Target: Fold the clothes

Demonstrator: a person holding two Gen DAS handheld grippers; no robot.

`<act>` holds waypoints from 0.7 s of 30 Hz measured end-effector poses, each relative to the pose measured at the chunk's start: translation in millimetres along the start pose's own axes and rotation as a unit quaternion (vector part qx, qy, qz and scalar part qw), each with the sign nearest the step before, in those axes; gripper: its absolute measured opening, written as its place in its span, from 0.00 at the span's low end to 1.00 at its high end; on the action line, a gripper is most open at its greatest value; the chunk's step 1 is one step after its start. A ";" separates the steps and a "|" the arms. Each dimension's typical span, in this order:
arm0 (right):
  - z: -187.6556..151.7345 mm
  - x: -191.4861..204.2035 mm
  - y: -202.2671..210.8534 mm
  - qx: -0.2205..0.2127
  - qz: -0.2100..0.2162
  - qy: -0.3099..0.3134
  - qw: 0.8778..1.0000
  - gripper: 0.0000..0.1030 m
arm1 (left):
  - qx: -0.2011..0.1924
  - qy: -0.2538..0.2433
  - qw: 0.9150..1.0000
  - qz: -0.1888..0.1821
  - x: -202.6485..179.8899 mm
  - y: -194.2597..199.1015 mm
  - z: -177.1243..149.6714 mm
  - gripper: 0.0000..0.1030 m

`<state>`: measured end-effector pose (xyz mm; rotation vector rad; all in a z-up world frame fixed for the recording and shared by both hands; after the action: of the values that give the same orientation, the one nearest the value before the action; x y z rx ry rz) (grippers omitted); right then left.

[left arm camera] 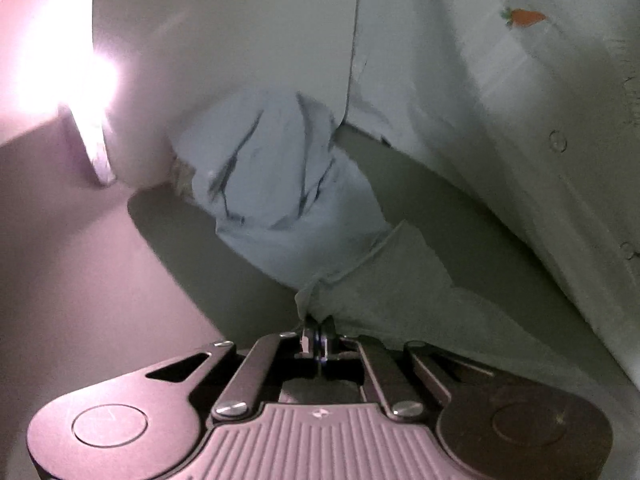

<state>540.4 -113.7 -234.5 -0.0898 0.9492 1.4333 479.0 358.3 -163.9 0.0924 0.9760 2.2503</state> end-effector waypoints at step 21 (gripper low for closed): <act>131.1 249.1 53.9 -0.224 0.159 0.203 0.940 0.80 | -0.018 0.057 0.998 -0.024 -2.6 18.0 29.1 0.01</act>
<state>522.5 169.8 -272.2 -0.6140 0.9777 1.9643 480.1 366.0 -130.4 -0.0744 0.9867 2.2484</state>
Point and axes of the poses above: each gripper's, at about its wrist camera, not at the fingertips, and y roughly against the way its jaws point, x to its left, z to its top, the point moved 7 cm from there along -y, roughly the way its jaws point, and after that the axes turned 6 degrees about -x, right-handed, at the moved point
